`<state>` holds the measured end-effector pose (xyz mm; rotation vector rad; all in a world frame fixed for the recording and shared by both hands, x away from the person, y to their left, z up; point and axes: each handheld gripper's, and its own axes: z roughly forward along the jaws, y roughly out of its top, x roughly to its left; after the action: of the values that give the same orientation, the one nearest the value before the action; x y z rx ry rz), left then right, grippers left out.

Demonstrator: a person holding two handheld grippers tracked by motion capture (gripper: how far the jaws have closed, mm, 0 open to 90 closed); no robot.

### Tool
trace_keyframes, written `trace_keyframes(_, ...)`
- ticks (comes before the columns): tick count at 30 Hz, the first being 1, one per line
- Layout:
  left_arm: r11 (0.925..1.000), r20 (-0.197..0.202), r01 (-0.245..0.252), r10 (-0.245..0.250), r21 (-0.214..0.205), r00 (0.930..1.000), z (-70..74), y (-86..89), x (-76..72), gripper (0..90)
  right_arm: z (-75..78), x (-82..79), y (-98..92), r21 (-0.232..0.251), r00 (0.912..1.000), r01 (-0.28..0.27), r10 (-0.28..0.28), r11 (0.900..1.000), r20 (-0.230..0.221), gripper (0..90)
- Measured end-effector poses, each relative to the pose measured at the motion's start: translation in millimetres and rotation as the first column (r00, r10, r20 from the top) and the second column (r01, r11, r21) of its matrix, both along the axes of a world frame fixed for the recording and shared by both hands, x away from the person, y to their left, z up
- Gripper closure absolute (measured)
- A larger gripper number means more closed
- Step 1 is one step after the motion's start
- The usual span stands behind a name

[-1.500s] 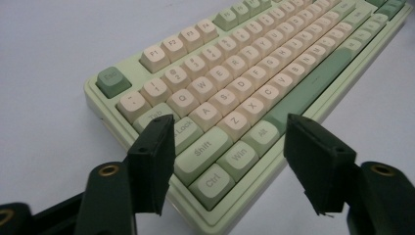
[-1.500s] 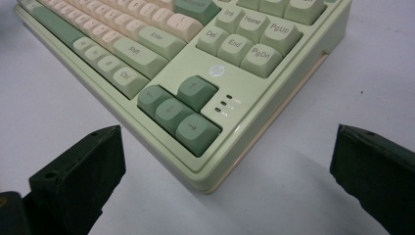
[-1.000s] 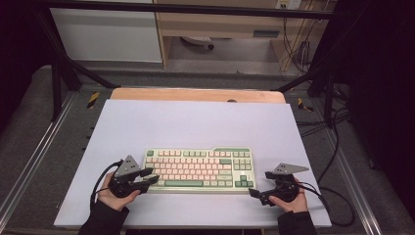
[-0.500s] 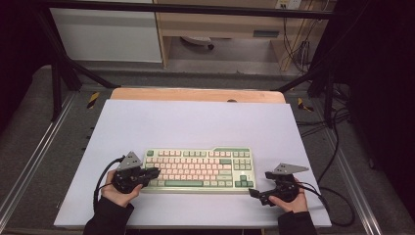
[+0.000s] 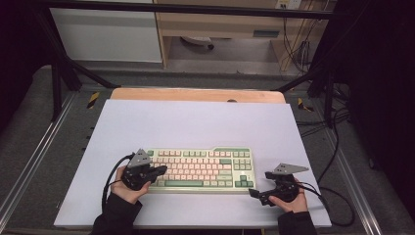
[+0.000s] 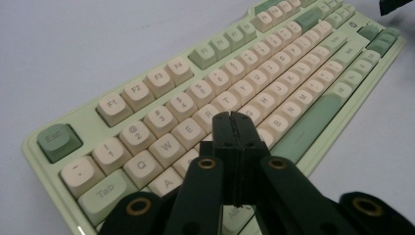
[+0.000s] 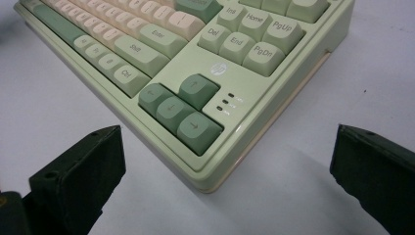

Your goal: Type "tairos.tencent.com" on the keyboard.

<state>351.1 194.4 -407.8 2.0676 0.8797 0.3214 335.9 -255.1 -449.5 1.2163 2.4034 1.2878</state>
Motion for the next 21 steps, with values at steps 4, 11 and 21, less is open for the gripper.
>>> trace_keyframes(4,1.0,0.001,0.006,-0.006,0.008,1.0,0.2,-8.0,3.5,90.0,0.1,-0.2,0.0,0.002,1.0,0.002,-0.002,1.0,-0.002,0.5)
trace_keyframes(11,0.9999,-0.001,0.01,-0.01,0.01,0.9999,-0.2,-19.9,9.3,90.0,0.2,-0.2,0.0,0.002,1.0,0.001,-0.001,1.0,0.0,0.5)
trace_keyframes(21,0.9997,-0.001,0.003,-0.003,0.023,1.0,-4.4,-35.3,20.1,90.0,-0.1,-0.2,0.1,0.002,1.0,0.0,0.0,1.0,0.0,0.5)
